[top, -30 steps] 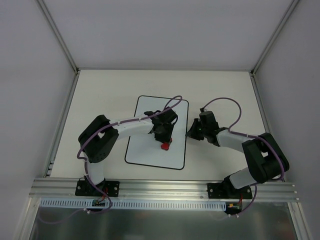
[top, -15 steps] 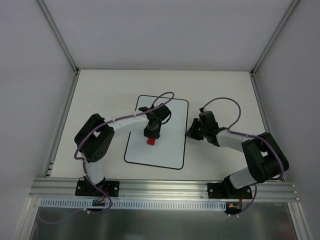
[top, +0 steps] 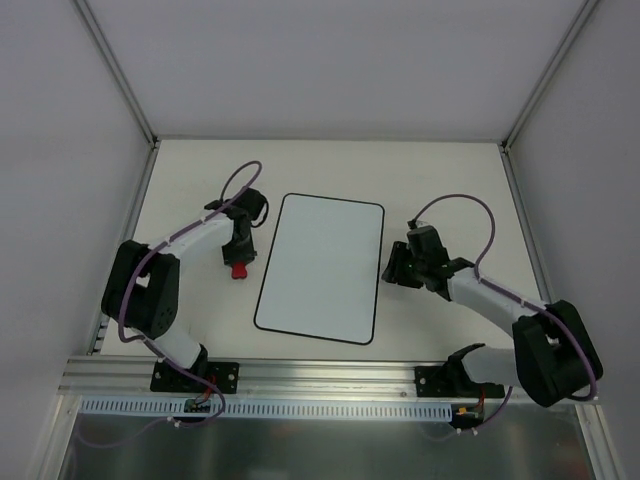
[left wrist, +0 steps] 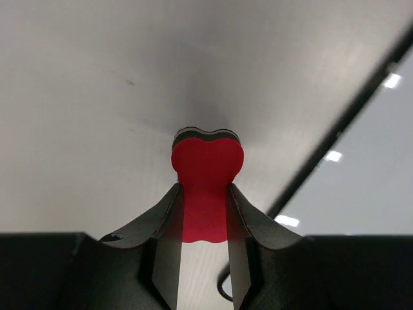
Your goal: Erase the whiteboard
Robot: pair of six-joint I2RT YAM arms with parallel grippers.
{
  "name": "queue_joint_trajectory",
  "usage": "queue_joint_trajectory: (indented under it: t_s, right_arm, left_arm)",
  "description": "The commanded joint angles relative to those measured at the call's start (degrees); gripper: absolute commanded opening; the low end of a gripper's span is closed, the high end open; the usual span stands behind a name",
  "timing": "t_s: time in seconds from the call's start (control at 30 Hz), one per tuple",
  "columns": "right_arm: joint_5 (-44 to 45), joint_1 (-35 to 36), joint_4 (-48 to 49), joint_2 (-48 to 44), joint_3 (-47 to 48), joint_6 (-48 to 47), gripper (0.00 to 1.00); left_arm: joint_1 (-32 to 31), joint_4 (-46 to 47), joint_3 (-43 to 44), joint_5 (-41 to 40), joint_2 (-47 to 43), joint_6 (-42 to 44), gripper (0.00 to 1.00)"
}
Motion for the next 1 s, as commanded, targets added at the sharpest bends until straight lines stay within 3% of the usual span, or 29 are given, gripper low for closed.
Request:
queue_joint_trajectory:
  t_s: [0.0,0.13,0.27,0.4,0.43,0.53,0.73,0.77,0.8,0.97]
  right_arm:
    - [5.42,0.04,-9.21,-8.19,1.65,-5.67,0.48]
    - [7.09,-0.05,-13.86,-14.17,3.85,-9.71,0.76]
    - [9.02,-0.05,-19.57,-19.62,7.01,-12.43,0.96]
    - [10.34,-0.14,-23.36,-25.51,9.21,-13.76,0.99]
    - [10.43,-0.05,-24.06,-27.26,9.74,-14.11,0.99]
    - [11.05,-0.14,-26.61,-29.20,11.85,-15.08,0.99]
    - [13.95,-0.14,-30.92,-32.37,17.28,-19.01,0.99]
    - [15.43,-0.14,-32.06,-32.72,18.34,-19.56,0.99]
    - [16.49,-0.14,-32.68,-33.25,19.49,-20.17,0.99]
    - [27.45,-0.14,-37.24,-34.31,30.54,-26.31,0.99]
  left_arm:
    - [5.91,2.87,-1.58,1.51,-2.73,2.19,0.00]
    - [10.40,5.07,0.96,3.97,-0.19,4.30,0.00]
    - [12.77,6.04,4.56,5.82,4.82,5.00,0.01]
    - [13.74,6.48,5.98,5.30,7.20,5.00,0.18]
    - [14.01,6.57,6.07,5.13,7.64,4.92,0.27]
    - [14.88,6.83,5.89,5.39,8.78,4.83,0.37]
    - [14.97,6.57,4.93,5.21,2.73,4.65,0.70]
    - [14.97,6.48,4.75,5.30,-0.50,5.09,0.91]
    - [14.97,6.48,4.66,5.56,-2.45,5.35,0.99]
    - [14.97,3.16,7.37,6.70,-19.73,9.20,0.99]
